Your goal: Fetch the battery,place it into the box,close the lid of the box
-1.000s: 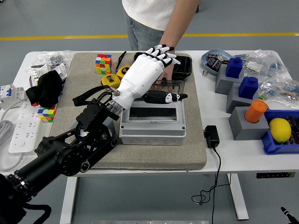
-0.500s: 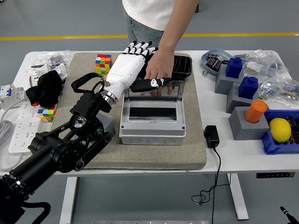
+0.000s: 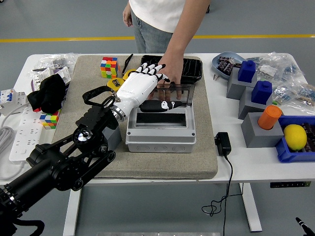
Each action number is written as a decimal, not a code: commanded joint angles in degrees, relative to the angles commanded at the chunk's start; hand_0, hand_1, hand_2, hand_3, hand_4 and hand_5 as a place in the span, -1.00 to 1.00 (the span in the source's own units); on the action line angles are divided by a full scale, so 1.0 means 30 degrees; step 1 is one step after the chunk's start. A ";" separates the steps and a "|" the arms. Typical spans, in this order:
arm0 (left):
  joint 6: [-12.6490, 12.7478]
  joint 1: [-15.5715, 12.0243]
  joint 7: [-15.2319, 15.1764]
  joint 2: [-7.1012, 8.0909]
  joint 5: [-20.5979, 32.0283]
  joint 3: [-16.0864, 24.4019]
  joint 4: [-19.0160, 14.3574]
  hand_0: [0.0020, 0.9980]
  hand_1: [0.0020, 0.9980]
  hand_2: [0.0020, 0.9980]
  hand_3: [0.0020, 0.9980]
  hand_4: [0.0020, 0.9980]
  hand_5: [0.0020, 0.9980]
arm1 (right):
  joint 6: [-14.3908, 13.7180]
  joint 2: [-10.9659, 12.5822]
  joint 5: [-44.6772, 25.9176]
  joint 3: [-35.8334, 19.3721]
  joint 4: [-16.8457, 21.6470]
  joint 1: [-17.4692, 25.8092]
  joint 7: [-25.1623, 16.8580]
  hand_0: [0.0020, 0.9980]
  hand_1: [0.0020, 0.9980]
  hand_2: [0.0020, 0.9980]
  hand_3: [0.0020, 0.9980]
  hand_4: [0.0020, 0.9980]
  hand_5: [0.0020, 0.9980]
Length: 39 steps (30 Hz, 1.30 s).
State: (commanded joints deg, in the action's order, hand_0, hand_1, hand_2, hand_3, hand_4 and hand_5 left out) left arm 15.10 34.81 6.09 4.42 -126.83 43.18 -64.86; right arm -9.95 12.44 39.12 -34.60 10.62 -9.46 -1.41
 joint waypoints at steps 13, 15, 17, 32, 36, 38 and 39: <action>-0.0605 -0.0546 0.0620 0.1157 0.0469 -0.2081 -0.2244 1.00 1.00 0.86 0.16 1.00 1.00 | 0.0054 0.0022 0.0020 -0.0002 0.0017 0.0081 0.0011 0.72 0.66 0.56 0.56 1.00 1.00; -0.0611 -0.0837 0.0651 0.1615 0.0550 -0.2858 -0.2733 1.00 1.00 0.86 0.16 1.00 1.00 | 0.0057 0.0035 0.0056 -0.0060 0.0014 0.0094 0.0008 0.72 0.66 0.56 0.56 1.00 1.00; -0.0606 -0.1104 0.0697 0.2003 0.0398 -0.3353 -0.3292 1.00 1.00 0.86 0.16 1.00 1.00 | 0.0050 0.0053 0.0079 -0.0126 0.0011 0.0126 -0.0005 0.72 0.66 0.56 0.56 1.00 1.00; -0.2450 -0.4134 -0.3298 0.1095 0.6458 0.3909 -0.6148 0.58 0.65 0.57 0.48 1.00 1.00 | 0.0067 -0.0072 0.0112 -0.0224 0.0020 0.0162 0.0002 0.72 0.65 0.56 0.56 1.00 1.00; -0.4225 -0.5182 -0.2259 0.0542 0.9809 0.7002 -0.5958 0.55 0.60 0.53 0.48 1.00 1.00 | 0.0048 -0.0148 0.0144 -0.0265 0.0003 0.0188 0.0040 0.72 0.65 0.56 0.56 1.00 1.00; -0.4584 -0.5707 -0.1906 0.0328 1.1299 0.8246 -0.5903 0.55 0.60 0.53 0.48 1.00 1.00 | 0.0048 -0.0177 0.0177 -0.0287 -0.0004 0.0210 0.0063 0.72 0.65 0.56 0.56 1.00 1.00; -0.4701 -0.5957 -0.1781 0.0238 1.2168 0.8863 -0.5897 0.55 0.60 0.53 0.48 1.00 1.00 | 0.0051 -0.0187 0.0216 -0.0323 -0.0003 0.0219 0.0073 0.72 0.65 0.56 0.56 1.00 1.00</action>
State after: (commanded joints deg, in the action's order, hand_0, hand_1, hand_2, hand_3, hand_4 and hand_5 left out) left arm 0.99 16.94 0.75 5.14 -90.33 69.77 -82.55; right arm -9.80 11.88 39.77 -35.57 10.61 -8.81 -1.19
